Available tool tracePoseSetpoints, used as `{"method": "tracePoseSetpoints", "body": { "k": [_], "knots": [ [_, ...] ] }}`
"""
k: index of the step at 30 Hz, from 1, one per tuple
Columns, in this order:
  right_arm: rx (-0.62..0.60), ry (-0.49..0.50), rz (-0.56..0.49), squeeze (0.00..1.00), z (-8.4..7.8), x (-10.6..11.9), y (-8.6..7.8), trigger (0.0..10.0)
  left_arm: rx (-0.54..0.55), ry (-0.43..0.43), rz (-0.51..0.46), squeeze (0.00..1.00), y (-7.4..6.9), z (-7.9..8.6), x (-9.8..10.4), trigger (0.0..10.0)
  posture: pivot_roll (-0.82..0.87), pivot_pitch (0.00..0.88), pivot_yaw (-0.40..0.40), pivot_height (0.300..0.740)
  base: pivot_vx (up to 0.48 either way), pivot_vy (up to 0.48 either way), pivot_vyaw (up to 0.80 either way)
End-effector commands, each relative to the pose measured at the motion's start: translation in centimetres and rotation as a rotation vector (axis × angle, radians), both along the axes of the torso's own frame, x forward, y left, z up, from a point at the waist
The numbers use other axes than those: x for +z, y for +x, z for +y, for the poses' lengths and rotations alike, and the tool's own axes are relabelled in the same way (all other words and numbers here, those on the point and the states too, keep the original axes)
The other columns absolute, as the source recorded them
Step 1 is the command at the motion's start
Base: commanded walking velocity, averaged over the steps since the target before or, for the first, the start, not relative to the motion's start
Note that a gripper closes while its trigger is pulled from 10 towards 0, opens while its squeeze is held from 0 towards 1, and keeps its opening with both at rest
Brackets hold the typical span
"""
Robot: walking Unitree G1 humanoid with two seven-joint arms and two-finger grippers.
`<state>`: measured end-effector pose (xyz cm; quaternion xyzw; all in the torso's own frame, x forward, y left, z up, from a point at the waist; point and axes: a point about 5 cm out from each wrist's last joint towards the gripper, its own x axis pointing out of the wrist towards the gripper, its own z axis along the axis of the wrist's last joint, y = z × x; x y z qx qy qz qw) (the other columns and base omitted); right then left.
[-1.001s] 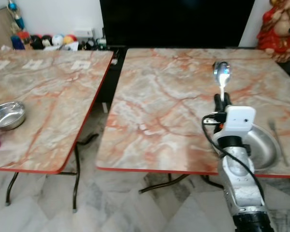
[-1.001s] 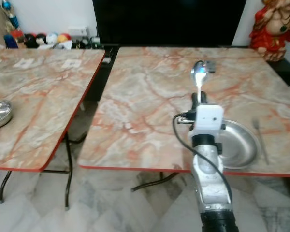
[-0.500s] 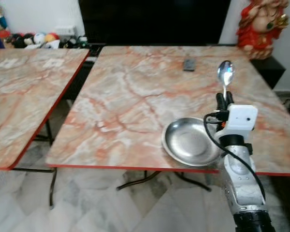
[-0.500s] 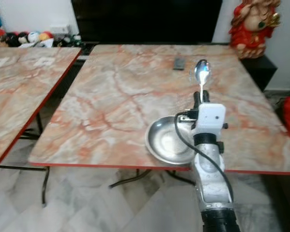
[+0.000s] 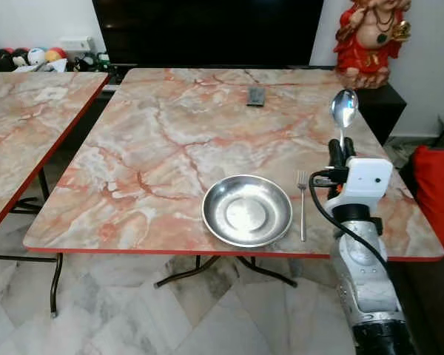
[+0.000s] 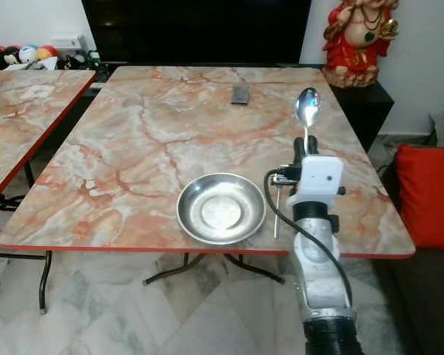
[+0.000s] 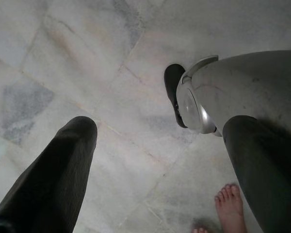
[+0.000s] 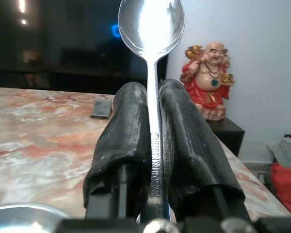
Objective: Setting the table
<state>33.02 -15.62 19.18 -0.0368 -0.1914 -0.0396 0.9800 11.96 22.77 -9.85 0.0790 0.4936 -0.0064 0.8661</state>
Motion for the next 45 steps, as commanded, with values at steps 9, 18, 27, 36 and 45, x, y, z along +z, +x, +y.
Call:
{"method": "tracePoseSetpoints", "body": {
  "k": [9, 18, 27, 36, 45],
  "knots": [
    [0.007, 0.011, -0.019, 0.00, 0.2, 0.5, 0.1, 10.0, 0.015, 0.001, 0.034, 0.00, -0.9, 0.3, -0.2, 10.0, -0.02, 0.074, 0.017, 0.740, 0.233, 0.000, 0.00],
    [0.012, 0.018, -0.029, 0.00, 0.4, 0.5, 0.0, 10.0, 0.015, 0.001, 0.033, 0.00, -0.9, 0.3, -0.2, 10.0, -0.02, 0.057, 0.019, 0.740, 0.275, 0.000, 0.00],
    [-0.013, 0.041, -0.032, 0.00, -0.1, 0.5, 0.0, 10.0, 0.016, 0.004, 0.015, 0.00, -0.8, 0.3, -0.2, 10.0, -0.01, 0.062, 0.018, 0.740, 0.092, 0.000, 0.00],
    [-0.170, 0.073, 0.006, 0.00, -3.7, -0.5, -1.6, 10.0, 0.018, 0.005, 0.013, 0.00, -0.7, 0.4, -0.1, 10.0, -0.03, 0.080, 0.022, 0.740, 0.000, 0.000, 0.00],
    [-0.234, 0.099, 0.202, 0.00, -6.7, -3.5, -1.8, 10.0, 0.017, 0.002, 0.008, 0.00, -0.6, 0.4, -0.1, 10.0, -0.04, 0.086, 0.021, 0.740, 0.000, 0.000, 0.00]
  ]
}}
